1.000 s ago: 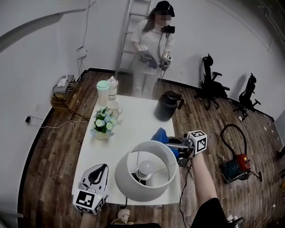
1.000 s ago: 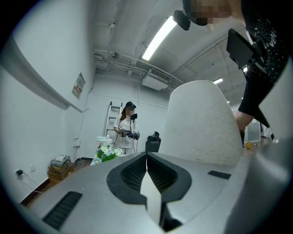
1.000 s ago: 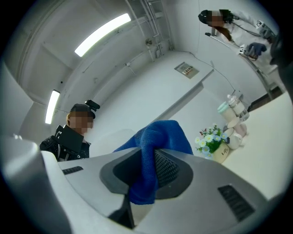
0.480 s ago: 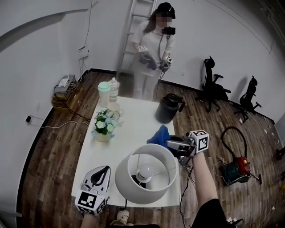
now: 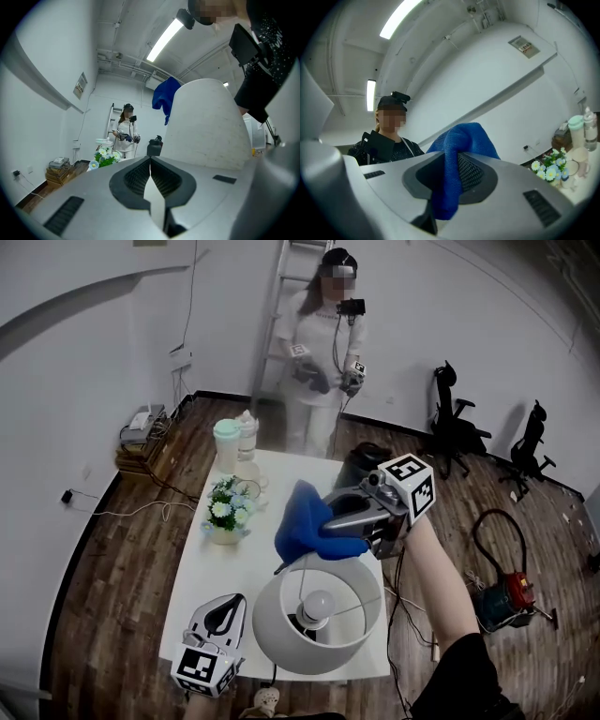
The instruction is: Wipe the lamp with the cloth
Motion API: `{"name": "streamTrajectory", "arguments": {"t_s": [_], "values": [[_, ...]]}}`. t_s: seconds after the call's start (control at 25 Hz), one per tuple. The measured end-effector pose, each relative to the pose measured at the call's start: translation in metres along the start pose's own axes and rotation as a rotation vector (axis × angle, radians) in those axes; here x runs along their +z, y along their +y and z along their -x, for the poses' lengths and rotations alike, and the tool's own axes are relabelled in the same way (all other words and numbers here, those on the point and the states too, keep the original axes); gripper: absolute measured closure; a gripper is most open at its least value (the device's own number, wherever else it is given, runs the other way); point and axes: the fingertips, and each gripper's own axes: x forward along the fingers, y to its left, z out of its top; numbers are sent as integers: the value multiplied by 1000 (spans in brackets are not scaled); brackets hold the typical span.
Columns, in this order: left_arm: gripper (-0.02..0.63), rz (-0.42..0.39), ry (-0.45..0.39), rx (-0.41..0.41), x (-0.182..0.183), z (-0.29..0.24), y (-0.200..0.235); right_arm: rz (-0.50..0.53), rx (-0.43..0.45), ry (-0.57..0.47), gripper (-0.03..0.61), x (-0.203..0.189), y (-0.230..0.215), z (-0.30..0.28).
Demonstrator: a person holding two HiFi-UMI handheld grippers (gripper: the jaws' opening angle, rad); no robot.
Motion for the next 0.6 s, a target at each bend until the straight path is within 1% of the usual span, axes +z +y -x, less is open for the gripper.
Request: {"name": "streamTrajectory", "arguments": {"t_s": [0.04,0.2,0.32,0.44,0.6], "values": [[603,1,0,0,0,0,0,-26,0,22,503,-6,-8,-4],[603,2,4,5,-1,2,1,-149,-11,55,503,-35,-40,-8],[603,6,11,12,-5,3,4,-258,-65,115,503,-72,-68,-9],[601,9,21,16,-8,2,5,-361,-110,111,503,-98,-90,-5],[601,9,31,12,-11,0,5,-444,-195,122,503,-124,-111,2]]}}
